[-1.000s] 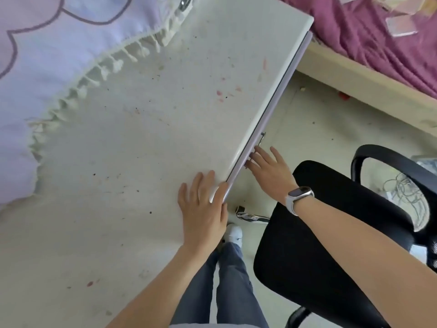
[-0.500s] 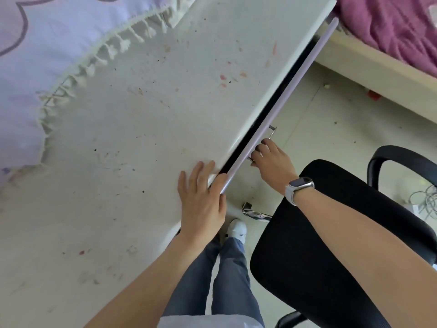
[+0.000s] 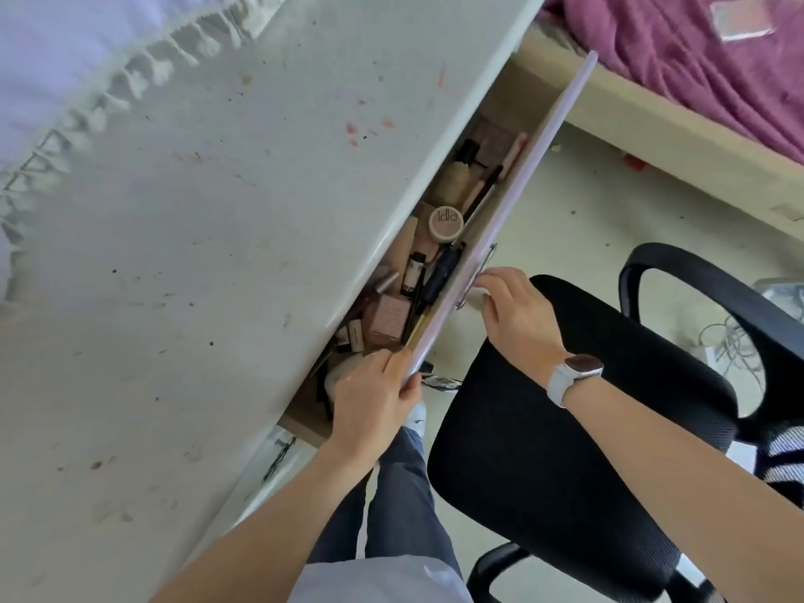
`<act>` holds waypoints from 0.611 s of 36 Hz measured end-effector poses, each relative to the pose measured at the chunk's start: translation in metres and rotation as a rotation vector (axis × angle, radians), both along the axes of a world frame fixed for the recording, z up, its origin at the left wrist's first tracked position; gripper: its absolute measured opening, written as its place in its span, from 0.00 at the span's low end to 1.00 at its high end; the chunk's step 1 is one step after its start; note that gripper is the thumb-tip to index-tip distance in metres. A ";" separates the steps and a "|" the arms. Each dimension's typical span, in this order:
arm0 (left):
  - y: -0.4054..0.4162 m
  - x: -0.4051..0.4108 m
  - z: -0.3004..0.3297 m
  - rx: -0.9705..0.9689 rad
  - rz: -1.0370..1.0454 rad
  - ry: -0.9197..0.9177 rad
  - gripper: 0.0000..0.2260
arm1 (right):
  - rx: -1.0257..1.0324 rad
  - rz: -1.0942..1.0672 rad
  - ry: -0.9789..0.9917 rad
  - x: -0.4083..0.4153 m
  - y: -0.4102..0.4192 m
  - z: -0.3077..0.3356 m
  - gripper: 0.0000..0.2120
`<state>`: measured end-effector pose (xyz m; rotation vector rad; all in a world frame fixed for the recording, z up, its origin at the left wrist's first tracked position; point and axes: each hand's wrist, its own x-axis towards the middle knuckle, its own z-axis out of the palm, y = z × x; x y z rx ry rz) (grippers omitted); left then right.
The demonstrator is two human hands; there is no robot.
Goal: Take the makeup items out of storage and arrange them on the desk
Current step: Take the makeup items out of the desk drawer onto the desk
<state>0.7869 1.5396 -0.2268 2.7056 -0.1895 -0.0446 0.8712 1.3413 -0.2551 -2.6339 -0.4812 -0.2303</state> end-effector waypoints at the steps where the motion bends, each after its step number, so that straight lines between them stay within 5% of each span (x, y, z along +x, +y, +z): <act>1: -0.001 0.000 -0.001 0.001 -0.007 -0.002 0.08 | 0.005 0.018 -0.068 0.000 -0.002 0.004 0.13; 6: -0.006 0.001 -0.004 -0.005 -0.009 -0.021 0.05 | -0.398 0.377 -0.118 0.012 0.003 0.010 0.24; 10: -0.009 0.000 -0.005 0.011 -0.014 -0.013 0.07 | -0.608 0.552 -0.066 0.023 0.009 0.008 0.14; 16: -0.013 -0.001 -0.007 0.022 -0.009 -0.031 0.07 | -0.698 0.608 0.025 0.029 0.009 0.013 0.19; 22: -0.021 -0.007 -0.011 -0.009 -0.017 -0.055 0.07 | -0.653 0.666 -0.031 0.026 -0.007 0.009 0.12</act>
